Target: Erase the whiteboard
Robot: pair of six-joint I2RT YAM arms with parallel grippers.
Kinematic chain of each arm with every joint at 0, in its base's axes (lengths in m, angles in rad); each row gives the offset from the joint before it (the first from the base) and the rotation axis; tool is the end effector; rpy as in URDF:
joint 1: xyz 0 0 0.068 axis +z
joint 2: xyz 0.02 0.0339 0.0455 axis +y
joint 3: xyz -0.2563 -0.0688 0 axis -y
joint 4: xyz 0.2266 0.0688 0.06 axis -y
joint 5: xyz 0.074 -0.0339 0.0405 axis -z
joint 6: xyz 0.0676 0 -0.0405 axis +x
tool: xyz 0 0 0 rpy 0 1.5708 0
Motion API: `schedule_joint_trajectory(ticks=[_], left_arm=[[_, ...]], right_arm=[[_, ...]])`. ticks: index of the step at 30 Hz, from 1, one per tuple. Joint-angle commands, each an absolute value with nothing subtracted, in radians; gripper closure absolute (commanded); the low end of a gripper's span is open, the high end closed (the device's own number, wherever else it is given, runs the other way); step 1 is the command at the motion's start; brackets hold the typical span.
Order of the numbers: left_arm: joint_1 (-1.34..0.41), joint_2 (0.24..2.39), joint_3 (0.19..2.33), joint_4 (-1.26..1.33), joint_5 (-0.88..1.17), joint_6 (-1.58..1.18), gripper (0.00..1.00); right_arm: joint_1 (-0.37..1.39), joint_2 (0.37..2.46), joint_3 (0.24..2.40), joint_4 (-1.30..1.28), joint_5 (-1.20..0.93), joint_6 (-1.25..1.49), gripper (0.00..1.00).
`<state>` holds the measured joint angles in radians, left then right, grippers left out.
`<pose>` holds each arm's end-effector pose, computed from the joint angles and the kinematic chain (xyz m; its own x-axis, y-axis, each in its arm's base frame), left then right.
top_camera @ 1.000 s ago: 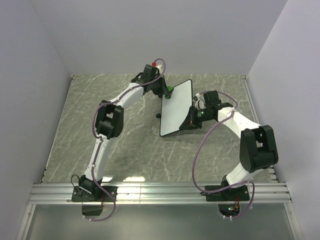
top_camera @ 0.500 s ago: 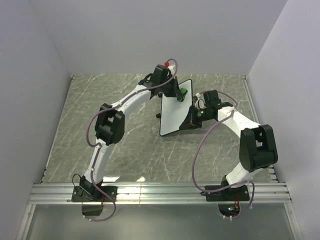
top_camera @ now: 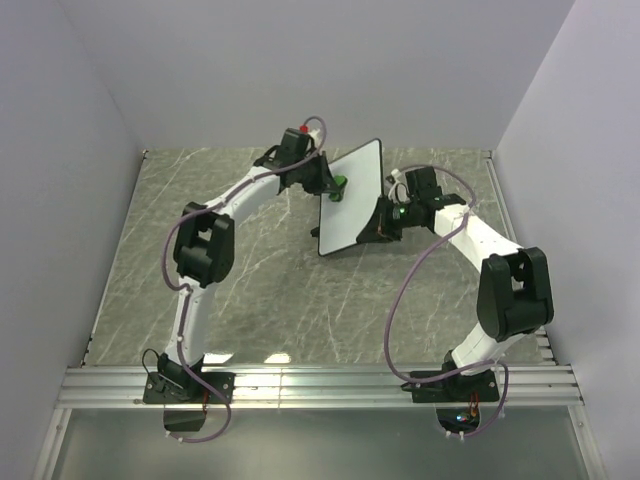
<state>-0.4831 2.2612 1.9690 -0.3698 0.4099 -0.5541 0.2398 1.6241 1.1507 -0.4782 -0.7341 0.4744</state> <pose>0.4522 -0.2676 0.2197 -0.8335 -0.1077 -0.5418 0.3126 0.7168 -0.6233 0.3144 0.1235 0.2184 -0.9568 0.1152 -0.2671 -0.1315 0.6478 0.7504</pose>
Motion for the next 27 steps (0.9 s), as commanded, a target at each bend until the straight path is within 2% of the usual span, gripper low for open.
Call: schedule_joint_trajectory(ticks=[1, 10, 17, 27], left_arm=[[-0.460, 2.112, 1.954, -0.368, 0.376, -0.552, 1.00], [-0.348, 1.935, 1.766, -0.371, 0.321, -0.571, 1.00], [-0.226, 1.810, 1.632, -0.419, 0.285, -0.534, 1.00], [-0.187, 1.694, 1.448, -0.410, 0.242, -0.538, 1.00]], right_arm=[[0.236, 1.634, 1.272, -0.310, -0.758, 0.440, 1.00], [0.236, 1.641, 1.244, -0.273, -0.701, 0.445, 1.00], [0.180, 1.625, 1.265, -0.368, -0.606, 0.407, 1.00], [0.187, 1.641, 1.292, -0.379, -0.634, 0.405, 1.00]])
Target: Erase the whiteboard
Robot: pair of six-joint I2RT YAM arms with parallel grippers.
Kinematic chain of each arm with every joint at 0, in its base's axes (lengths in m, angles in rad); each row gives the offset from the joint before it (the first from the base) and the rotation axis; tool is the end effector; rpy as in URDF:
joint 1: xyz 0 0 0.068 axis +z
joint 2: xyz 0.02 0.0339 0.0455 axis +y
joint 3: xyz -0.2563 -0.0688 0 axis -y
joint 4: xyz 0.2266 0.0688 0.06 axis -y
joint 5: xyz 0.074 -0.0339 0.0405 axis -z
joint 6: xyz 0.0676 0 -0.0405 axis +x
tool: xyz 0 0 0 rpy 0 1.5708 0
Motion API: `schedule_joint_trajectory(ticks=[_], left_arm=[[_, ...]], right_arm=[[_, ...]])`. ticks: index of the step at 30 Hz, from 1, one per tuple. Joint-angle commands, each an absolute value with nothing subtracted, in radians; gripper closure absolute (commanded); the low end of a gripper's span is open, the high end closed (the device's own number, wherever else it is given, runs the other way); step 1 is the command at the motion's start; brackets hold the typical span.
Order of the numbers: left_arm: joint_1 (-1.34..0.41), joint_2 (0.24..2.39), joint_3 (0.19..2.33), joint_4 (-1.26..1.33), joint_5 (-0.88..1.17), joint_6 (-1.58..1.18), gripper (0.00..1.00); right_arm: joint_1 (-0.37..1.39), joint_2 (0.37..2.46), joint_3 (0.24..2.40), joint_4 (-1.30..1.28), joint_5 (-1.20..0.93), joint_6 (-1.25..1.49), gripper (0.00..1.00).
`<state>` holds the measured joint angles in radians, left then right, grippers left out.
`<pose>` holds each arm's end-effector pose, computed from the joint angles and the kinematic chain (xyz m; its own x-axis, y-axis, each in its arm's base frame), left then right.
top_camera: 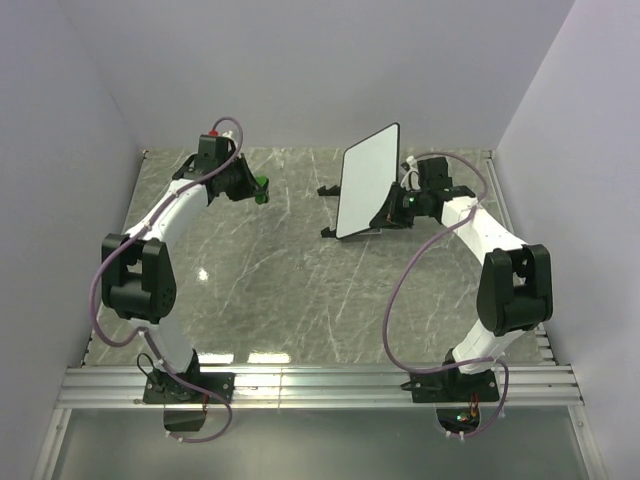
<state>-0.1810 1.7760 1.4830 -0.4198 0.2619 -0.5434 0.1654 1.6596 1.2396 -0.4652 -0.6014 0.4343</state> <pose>0.4020 -0.0914 0.2653 -0.7401 -0.3723 -0.5600 -0.0188 0.8439 -0.5361 0.3451 0.0964 0.2308 -0.8984 0.2018 -0.3901 -0.1224 0.7379 0.6637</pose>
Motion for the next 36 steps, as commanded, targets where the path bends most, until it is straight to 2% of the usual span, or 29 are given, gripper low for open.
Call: schedule_joint_trajectory(ticks=[1, 9, 24, 36], left_arm=[[-0.184, 1.681, 1.434, -0.410, 0.238, -0.538, 1.00], [-0.183, 1.582, 1.333, -0.423, 0.213, -0.523, 1.00], [-0.179, 1.416, 1.220, -0.468, 0.193, -0.495, 1.00], [-0.181, 1.333, 1.154, -0.485, 0.183, -0.506, 1.00]], right_arm=[[0.195, 1.640, 1.292, -0.376, -0.635, 0.406, 1.00], [0.232, 1.591, 1.275, -0.347, -0.673, 0.408, 1.00], [0.232, 1.617, 1.298, -0.469, -0.634, 0.344, 1.00], [0.189, 1.554, 1.259, -0.419, -0.621, 0.379, 1.00]])
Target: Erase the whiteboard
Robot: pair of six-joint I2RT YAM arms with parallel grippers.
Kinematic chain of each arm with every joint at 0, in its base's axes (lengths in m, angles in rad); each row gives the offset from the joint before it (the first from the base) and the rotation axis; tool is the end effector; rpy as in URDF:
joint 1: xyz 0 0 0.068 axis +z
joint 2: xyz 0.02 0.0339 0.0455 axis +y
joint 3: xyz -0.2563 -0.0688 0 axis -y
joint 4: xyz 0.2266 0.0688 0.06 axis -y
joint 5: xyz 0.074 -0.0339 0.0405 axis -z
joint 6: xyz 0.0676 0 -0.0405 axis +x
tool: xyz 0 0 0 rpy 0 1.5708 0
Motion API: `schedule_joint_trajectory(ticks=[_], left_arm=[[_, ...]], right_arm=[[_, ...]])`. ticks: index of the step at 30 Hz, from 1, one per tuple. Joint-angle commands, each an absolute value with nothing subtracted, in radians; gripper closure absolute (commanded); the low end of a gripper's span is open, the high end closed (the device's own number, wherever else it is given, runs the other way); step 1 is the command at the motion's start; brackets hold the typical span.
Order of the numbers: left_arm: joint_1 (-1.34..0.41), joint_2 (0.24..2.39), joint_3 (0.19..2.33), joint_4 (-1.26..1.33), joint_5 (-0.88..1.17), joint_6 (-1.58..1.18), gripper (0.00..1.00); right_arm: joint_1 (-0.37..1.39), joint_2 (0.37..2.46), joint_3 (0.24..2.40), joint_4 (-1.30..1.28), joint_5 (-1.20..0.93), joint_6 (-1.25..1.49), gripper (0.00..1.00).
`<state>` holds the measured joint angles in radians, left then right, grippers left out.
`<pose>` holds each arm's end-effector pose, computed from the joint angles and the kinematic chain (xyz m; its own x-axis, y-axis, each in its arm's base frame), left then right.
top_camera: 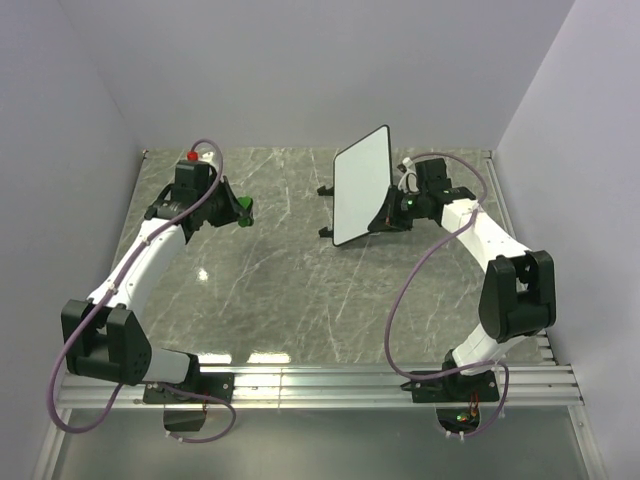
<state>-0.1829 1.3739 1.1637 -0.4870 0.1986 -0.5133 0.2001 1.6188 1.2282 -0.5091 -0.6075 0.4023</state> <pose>0.3039 -0.0698 0.2862 -0.7106 -0.3581 -0.6056 -0.0251 0.8731 -0.4868 0.3306 0.1064 0.2373 -0.9063 0.1442 -0.3972 -0.1698 0.7365 0.6548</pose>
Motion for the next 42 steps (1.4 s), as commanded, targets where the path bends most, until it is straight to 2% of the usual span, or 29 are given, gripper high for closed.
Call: schedule_joint_trajectory(ticks=[1, 24, 32, 33, 35, 36, 37, 38, 39, 42], left_arm=[[-0.179, 1.330, 1.149, -0.485, 0.180, -0.508, 1.00], [-0.179, 1.324, 1.118, -0.463, 0.160, -0.535, 1.00], [-0.179, 1.393, 1.074, -0.459, 0.109, -0.523, 1.00], [-0.179, 1.408, 1.062, -0.462, 0.103, -0.522, 1.00], [-0.179, 1.456, 1.048, -0.468, 0.077, -0.518, 1.00], [-0.179, 1.482, 1.034, -0.465, 0.072, -0.517, 0.99], [-0.179, 1.492, 1.026, -0.462, 0.065, -0.517, 0.96], [-0.179, 1.503, 1.019, -0.453, 0.052, -0.518, 0.93], [-0.179, 1.522, 1.005, -0.449, 0.048, -0.520, 0.85], [-0.179, 1.560, 0.994, -0.433, 0.048, -0.517, 0.73]], right_arm=[[0.190, 1.554, 1.262, -0.423, -0.623, 0.377, 1.00], [0.241, 1.670, 1.284, -0.463, -0.615, 0.348, 1.00], [0.247, 1.701, 1.289, -0.462, -0.606, 0.359, 1.00], [0.248, 1.703, 1.296, -0.468, -0.598, 0.356, 0.89], [0.247, 1.690, 1.304, -0.489, -0.589, 0.341, 0.73], [0.248, 1.678, 1.308, -0.494, -0.578, 0.334, 0.58], [0.245, 1.672, 1.310, -0.503, -0.575, 0.333, 0.51], [0.247, 1.666, 1.312, -0.505, -0.574, 0.333, 0.37], [0.245, 1.655, 1.315, -0.506, -0.574, 0.334, 0.18], [0.244, 1.626, 1.316, -0.509, -0.575, 0.344, 0.05]])
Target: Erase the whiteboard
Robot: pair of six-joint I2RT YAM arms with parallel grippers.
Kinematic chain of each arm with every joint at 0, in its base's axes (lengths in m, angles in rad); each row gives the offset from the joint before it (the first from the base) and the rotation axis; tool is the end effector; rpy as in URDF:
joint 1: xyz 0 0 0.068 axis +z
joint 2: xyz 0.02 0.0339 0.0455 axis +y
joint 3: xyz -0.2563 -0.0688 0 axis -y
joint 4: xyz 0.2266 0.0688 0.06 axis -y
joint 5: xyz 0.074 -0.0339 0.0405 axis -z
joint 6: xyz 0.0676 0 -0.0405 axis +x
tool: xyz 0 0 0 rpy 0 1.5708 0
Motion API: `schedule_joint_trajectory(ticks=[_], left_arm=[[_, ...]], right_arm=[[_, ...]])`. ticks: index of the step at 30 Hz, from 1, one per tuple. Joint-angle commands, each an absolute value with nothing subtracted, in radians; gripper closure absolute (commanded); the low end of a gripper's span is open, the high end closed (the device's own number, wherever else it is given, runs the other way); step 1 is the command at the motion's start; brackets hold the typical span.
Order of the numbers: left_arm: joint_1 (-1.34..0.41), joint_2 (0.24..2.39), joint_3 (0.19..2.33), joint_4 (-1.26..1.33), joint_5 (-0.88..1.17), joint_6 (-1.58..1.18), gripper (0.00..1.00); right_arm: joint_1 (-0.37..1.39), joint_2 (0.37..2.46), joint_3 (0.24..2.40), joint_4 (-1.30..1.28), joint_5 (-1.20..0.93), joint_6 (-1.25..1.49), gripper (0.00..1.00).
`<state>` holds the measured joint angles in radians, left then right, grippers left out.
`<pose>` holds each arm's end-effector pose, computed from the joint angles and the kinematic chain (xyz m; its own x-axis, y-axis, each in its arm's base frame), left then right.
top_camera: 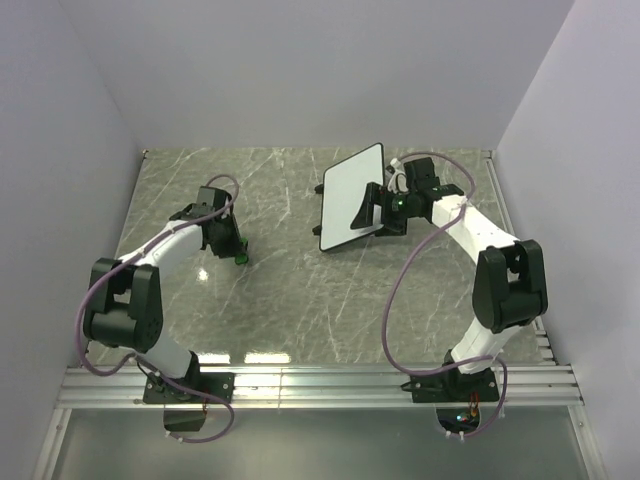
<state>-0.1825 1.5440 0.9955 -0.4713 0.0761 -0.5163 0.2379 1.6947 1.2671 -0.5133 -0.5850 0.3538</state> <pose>0.3057 -0.0616 0.1823 -0.8373 -0.3460 -0.4233 -0.2222 0.9228 -0.3148 0.3406 0.1210 0.2231 -0.9143 0.0755 -0.3980 -0.2088 0.7541 0.6227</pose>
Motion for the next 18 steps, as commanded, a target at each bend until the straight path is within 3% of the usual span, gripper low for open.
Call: schedule_joint_trajectory(ticks=[1, 6, 8, 9, 12, 18], left_arm=[[-0.179, 1.568, 0.994, -0.430, 0.045, -0.518, 0.71], [-0.181, 1.618, 1.009, -0.426, 0.038, -0.522, 0.49], [-0.181, 1.626, 1.017, -0.434, 0.037, -0.525, 0.45], [-0.181, 1.634, 1.026, -0.440, 0.035, -0.525, 0.34], [-0.186, 1.626, 1.055, -0.488, 0.017, -0.531, 0.22], [-0.199, 1.490, 1.104, -0.594, -0.066, -0.589, 0.19]], right_arm=[[0.244, 1.617, 1.315, -0.505, -0.575, 0.348, 0.04], [0.238, 1.543, 1.334, -0.515, -0.568, 0.362, 0.00], [0.238, 1.513, 1.345, -0.537, -0.539, 0.362, 0.00], [0.239, 1.473, 1.356, -0.551, -0.519, 0.364, 0.00], [0.238, 1.369, 1.344, -0.601, -0.398, 0.389, 0.00], [0.238, 1.123, 1.261, -0.664, -0.307, 0.457, 0.00]])
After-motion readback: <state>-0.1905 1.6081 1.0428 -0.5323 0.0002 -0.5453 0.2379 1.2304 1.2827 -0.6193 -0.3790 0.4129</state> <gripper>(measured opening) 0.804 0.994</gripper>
